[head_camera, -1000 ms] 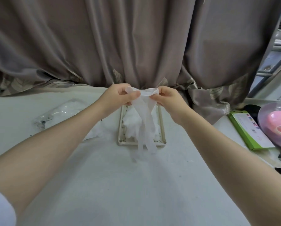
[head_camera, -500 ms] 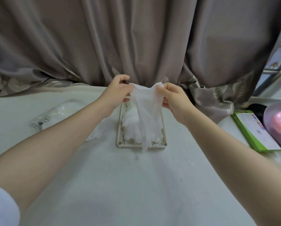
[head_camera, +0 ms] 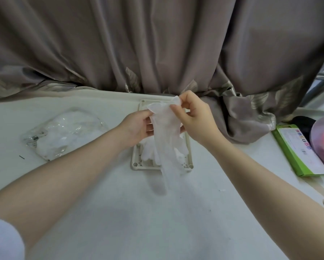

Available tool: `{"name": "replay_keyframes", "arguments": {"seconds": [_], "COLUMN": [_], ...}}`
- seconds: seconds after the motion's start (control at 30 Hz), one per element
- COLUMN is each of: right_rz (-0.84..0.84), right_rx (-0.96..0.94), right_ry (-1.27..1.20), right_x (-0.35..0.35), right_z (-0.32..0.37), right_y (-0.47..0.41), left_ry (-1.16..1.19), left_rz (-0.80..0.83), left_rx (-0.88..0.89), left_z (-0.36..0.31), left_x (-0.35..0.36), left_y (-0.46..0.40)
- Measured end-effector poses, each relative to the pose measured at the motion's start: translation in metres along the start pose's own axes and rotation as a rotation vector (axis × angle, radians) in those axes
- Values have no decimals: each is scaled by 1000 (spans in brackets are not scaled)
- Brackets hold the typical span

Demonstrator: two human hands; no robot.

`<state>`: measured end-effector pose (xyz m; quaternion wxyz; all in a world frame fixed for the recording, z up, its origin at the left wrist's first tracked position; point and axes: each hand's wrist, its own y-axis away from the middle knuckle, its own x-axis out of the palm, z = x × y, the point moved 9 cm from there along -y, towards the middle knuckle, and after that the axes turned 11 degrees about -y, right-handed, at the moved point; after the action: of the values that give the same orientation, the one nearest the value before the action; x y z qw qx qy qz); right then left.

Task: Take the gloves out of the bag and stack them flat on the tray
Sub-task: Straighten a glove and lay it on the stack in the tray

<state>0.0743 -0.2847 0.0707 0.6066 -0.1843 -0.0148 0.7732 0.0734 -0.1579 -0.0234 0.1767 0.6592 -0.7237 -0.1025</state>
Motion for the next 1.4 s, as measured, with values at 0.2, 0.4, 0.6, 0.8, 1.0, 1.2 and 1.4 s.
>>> {"name": "replay_keyframes", "arguments": {"seconds": [0.2,0.4,0.6,0.8,1.0,1.2,1.4], "right_rz": [-44,-53,-135,-218,-259,-63,73], "right_rx": [-64,7,96,337,502,474,533], "right_ry": [157,121,-94,-505,-954,-1119,-1290], "right_x": [2,7,-7,-22,-22,-6,29], "right_z": [5,1,-4,-31,-58,-43,-31], "right_y": [-6,0,9,11,20,17,14], "left_ry": [84,-318,-443,-341,-64,-126,-519], "left_rz": [147,114,-58,32,240,453,349], "left_rx": [32,76,63,77,67,26,429], "left_z": [0,4,9,6,5,2,-42], "left_x": [3,18,-5,-16,-9,15,49], "left_y": [1,11,14,24,36,47,54]}}
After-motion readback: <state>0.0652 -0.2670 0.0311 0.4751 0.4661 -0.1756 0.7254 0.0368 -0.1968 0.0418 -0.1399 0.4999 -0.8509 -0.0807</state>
